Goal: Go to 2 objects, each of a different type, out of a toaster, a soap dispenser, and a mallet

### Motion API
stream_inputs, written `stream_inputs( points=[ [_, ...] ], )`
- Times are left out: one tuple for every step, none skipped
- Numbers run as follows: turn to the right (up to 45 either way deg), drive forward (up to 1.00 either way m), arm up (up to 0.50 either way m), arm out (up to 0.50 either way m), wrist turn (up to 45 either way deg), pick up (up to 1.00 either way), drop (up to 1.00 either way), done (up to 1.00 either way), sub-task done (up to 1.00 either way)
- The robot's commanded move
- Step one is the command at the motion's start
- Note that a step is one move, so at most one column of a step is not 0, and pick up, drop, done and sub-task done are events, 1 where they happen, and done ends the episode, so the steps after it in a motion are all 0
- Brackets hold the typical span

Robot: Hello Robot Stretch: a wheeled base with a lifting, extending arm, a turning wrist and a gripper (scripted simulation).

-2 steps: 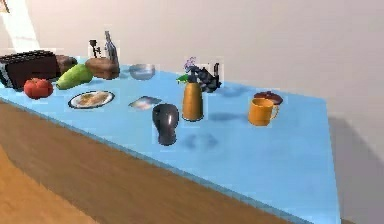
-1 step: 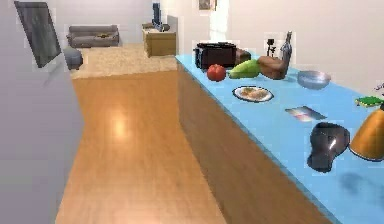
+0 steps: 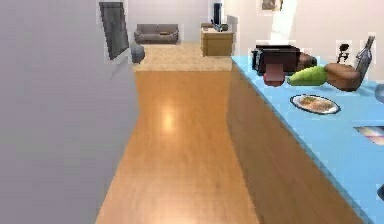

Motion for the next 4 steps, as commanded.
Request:
stream_inputs(
  points=[
    [0.0, 1.00, 0.00, 0.00, 0.0, 0.00, 0.00, 0.00, 0.00],
    [-36.0, 0.00, 0.00, 0.00, 0.0, 0.00, 0.00, 0.00, 0.00],
    [0.0, 0.05, 0.00, 0.00, 0.0, 0.00, 0.00, 0.00, 0.00],
    [45.0, 0.00, 0.00, 0.00, 0.0, 0.00, 0.00, 0.00, 0.00]
  ],
)
